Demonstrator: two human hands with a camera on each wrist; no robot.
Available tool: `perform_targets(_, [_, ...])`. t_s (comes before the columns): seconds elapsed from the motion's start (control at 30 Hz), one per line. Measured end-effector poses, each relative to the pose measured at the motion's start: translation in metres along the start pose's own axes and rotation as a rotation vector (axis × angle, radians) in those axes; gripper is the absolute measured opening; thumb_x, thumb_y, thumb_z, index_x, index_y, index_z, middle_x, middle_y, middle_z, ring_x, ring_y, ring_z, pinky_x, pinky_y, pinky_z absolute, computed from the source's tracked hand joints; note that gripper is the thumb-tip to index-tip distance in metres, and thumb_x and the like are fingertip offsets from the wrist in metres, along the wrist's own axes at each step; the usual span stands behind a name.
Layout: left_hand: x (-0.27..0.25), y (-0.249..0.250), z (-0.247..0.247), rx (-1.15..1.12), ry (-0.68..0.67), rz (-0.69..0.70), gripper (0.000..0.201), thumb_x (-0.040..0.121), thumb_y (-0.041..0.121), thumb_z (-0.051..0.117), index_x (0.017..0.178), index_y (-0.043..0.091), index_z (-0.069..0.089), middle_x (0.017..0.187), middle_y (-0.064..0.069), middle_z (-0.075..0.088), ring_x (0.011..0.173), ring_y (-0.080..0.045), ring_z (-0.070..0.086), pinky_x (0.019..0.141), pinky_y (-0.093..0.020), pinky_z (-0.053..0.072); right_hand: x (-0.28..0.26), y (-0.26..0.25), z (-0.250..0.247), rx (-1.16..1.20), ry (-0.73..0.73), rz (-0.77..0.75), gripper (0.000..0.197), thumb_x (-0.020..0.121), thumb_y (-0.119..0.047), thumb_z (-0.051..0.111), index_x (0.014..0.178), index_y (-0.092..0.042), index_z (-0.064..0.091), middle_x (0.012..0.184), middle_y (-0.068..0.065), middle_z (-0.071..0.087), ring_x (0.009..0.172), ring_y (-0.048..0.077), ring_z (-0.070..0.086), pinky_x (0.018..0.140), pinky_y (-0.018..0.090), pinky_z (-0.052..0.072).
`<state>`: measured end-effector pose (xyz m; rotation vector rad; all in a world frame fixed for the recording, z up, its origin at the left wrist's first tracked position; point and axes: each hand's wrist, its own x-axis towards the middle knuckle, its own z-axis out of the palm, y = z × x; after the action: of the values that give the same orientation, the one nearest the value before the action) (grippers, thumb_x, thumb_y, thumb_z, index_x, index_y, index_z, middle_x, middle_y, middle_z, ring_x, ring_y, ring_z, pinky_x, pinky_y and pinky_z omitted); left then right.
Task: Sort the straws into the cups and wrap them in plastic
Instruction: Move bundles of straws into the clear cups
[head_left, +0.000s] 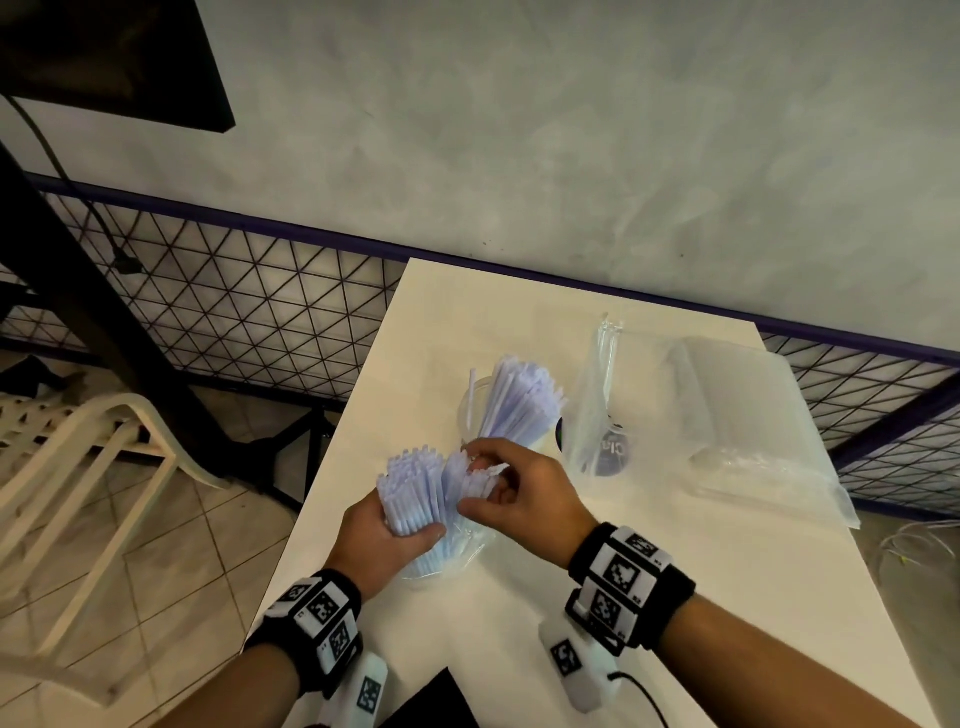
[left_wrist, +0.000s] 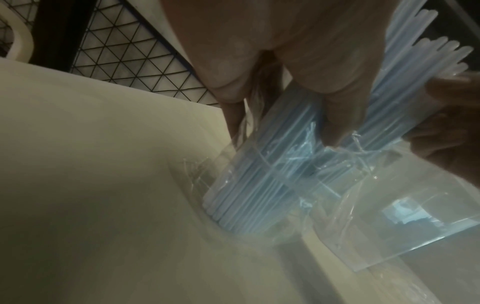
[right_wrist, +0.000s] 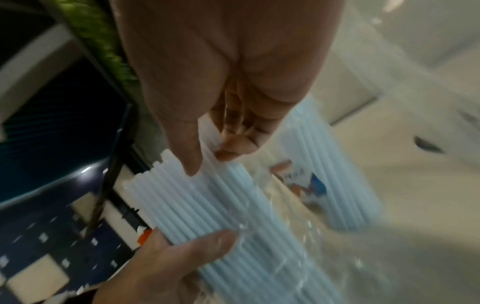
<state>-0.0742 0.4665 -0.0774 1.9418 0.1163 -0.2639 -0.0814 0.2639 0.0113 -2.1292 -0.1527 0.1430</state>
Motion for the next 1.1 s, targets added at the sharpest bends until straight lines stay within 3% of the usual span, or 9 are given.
perform_targets(0.17, [-0.003,0.001,0.0,-0.003,-0.02,0.006,0.04,0.068,0.016,0.089,0.104,0.015,0.07,0.089,0.003,0.074,0.082,-0.003,0.07,0.065,-0.012,0.052,-0.005,0.019,0.018,-0.038,0.065,-0.008,0.03,0.079,-0.023,0.082,0.107,-0.019,0.07,0.094,-0.007,0.063,0.065,0.001,0.054,0.064,0.009,0.04])
perform_targets(0.33, [-0.001,0.003,-0.001,0.016,-0.004,0.004,0.04,0.068,0.019,0.089,0.103,0.015,0.07,0.088,0.005,0.073,0.081,-0.002,0.069,0.062,-0.008,0.049,0.0,0.019,0.013,-0.189,0.044,-0.182,0.018,0.089,-0.017,0.068,0.105,-0.011,0.07,0.099,0.003,0.068,0.085,0.01,0.059,0.076,0.011,0.041])
perform_targets(0.47, [-0.002,0.003,-0.001,0.018,0.001,0.003,0.039,0.068,0.019,0.089,0.102,0.015,0.071,0.086,0.005,0.073,0.08,-0.002,0.068,0.061,-0.008,0.049,0.0,0.02,0.014,-0.191,0.079,-0.137,0.017,0.085,-0.014,0.072,0.101,-0.012,0.072,0.096,-0.004,0.068,0.087,0.004,0.057,0.074,0.002,0.036])
perform_targets(0.53, [-0.003,0.003,0.0,0.017,-0.005,0.004,0.037,0.068,0.017,0.089,0.1,0.015,0.07,0.084,0.006,0.072,0.076,0.001,0.068,0.058,-0.007,0.049,-0.001,0.025,0.017,-0.074,0.106,-0.055,0.015,0.079,-0.015,0.075,0.093,-0.019,0.073,0.089,-0.013,0.065,0.081,-0.003,0.059,0.073,0.004,0.039])
perform_targets(0.6, [-0.004,0.004,0.001,0.02,-0.018,0.011,0.035,0.068,0.016,0.089,0.098,0.014,0.07,0.08,0.007,0.072,0.07,0.006,0.067,0.058,-0.006,0.049,-0.002,0.028,0.021,-0.043,0.093,-0.044,0.011,0.077,-0.028,0.071,0.087,-0.031,0.069,0.086,-0.015,0.062,0.078,-0.006,0.058,0.072,0.006,0.039])
perform_targets(0.7, [-0.004,0.003,0.001,0.014,-0.026,0.018,0.035,0.069,0.015,0.089,0.099,0.013,0.071,0.08,0.005,0.072,0.072,0.01,0.067,0.058,-0.006,0.049,0.0,0.03,0.02,-0.108,0.067,-0.093,0.015,0.082,-0.03,0.071,0.089,-0.017,0.072,0.091,-0.001,0.066,0.082,0.005,0.059,0.074,0.01,0.043])
perform_targets(0.77, [-0.003,0.003,0.0,0.008,-0.023,0.021,0.036,0.069,0.015,0.088,0.101,0.014,0.071,0.083,0.005,0.073,0.075,0.009,0.067,0.06,-0.006,0.05,0.002,0.026,0.016,-0.153,0.071,-0.102,0.018,0.085,-0.026,0.074,0.091,-0.01,0.071,0.091,0.004,0.068,0.082,0.013,0.063,0.074,0.021,0.048])
perform_targets(0.97, [-0.001,0.002,0.0,0.014,-0.012,0.018,0.039,0.07,0.016,0.088,0.104,0.014,0.07,0.087,0.004,0.073,0.081,-0.003,0.069,0.06,-0.008,0.05,0.009,0.013,-0.001,-0.232,0.081,-0.109,0.033,0.08,-0.036,0.08,0.084,-0.007,0.068,0.079,0.005,0.069,0.073,0.018,0.065,0.069,0.035,0.051])
perform_targets(1.1, [0.0,0.002,0.0,0.018,-0.006,0.016,0.041,0.069,0.017,0.089,0.105,0.015,0.069,0.087,0.004,0.073,0.081,-0.004,0.069,0.063,-0.011,0.051,0.014,0.003,-0.012,-0.236,0.076,-0.106,0.034,0.075,-0.033,0.084,0.077,-0.004,0.067,0.072,0.009,0.067,0.068,0.023,0.064,0.067,0.039,0.05])
